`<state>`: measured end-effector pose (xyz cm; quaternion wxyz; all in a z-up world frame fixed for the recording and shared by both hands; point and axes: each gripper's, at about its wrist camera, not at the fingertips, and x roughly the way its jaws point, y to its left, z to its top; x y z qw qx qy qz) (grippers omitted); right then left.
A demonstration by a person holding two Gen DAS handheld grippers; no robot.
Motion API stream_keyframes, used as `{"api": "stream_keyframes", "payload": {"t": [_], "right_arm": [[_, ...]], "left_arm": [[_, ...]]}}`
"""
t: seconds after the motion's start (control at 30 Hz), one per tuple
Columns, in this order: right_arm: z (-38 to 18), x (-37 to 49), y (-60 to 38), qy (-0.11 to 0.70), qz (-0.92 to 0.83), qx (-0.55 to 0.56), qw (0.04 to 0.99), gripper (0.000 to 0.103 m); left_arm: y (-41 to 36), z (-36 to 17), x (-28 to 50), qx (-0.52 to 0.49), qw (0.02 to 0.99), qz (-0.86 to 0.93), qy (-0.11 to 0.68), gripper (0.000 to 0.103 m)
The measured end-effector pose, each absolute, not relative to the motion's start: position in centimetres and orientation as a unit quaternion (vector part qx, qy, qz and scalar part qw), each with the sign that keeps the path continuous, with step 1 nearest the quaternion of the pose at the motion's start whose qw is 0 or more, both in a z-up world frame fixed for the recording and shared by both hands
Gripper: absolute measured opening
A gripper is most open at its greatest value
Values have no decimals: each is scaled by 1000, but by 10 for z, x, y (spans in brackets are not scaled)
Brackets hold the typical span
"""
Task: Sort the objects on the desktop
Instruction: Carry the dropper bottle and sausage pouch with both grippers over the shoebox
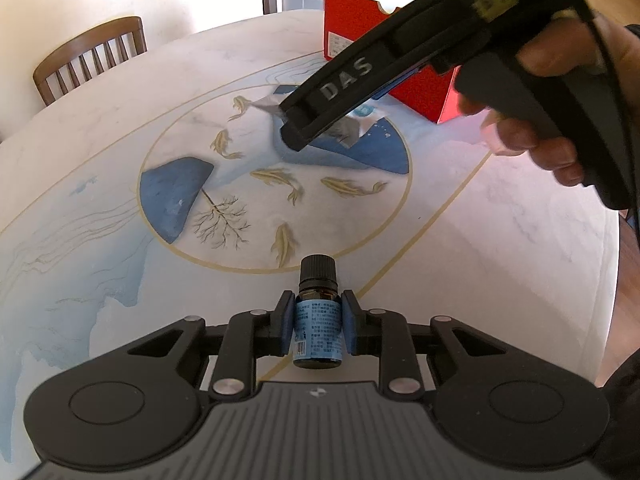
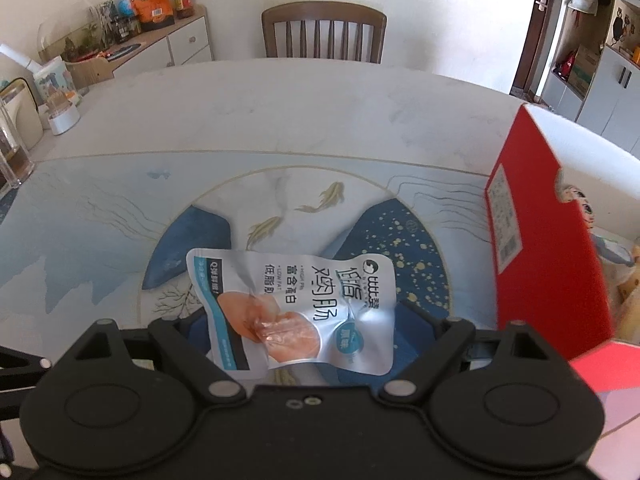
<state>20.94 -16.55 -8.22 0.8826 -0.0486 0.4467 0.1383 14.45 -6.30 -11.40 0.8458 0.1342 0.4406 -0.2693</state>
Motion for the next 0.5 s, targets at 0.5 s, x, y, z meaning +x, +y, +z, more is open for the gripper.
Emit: {"api": "stream_keyframes", "payload": {"t": [0.5], "right_arm": [[-45,180,-208,442,120,-25,889,90]], "left_arm": [[-72,-100,144,117,858,-264,426,23]]}}
